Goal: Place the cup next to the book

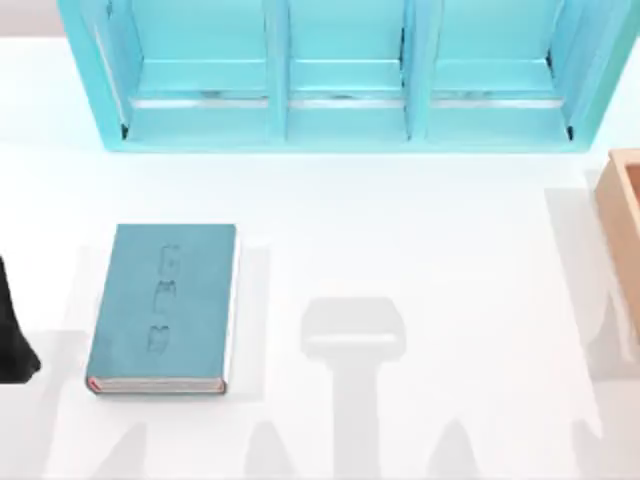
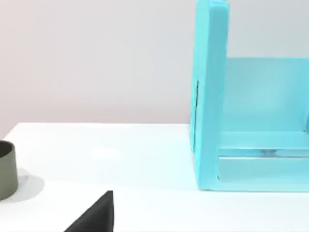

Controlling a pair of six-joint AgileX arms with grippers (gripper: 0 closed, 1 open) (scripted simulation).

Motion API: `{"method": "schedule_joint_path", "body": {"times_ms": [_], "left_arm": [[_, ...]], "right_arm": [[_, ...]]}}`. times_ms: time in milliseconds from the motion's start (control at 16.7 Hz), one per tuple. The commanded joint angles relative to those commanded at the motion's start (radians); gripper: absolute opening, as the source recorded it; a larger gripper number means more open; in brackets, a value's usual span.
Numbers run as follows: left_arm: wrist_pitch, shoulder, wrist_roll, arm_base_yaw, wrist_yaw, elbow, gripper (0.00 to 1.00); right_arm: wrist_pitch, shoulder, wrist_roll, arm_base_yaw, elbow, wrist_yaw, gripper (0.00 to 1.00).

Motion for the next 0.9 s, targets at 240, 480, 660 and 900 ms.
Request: {"method": "schedule_joint_path", "body": {"times_ms": [240, 480, 660, 900], "left_arm": [[-0.015, 0.023, 0.015, 0.003, -0.005, 0.017, 1.0], [-0.115, 0.187, 0.12, 0.019, -0.035, 0.141, 1.0], [-0.24, 0.391, 0.249, 0.034, -0.072, 0.304, 1.0], [-0.454, 0.745, 0.468, 0.055, -0.138, 0.6, 1.0]], "right_arm": [[0.0, 0.0, 0.0, 0.0, 0.0, 0.0, 1.0], [0.0, 0.0, 0.0, 0.0, 0.0, 0.0, 1.0], [0.0, 0.0, 0.0, 0.0, 0.0, 0.0, 1.0], [0.0, 0.0, 0.0, 0.0, 0.0, 0.0, 1.0]]}}
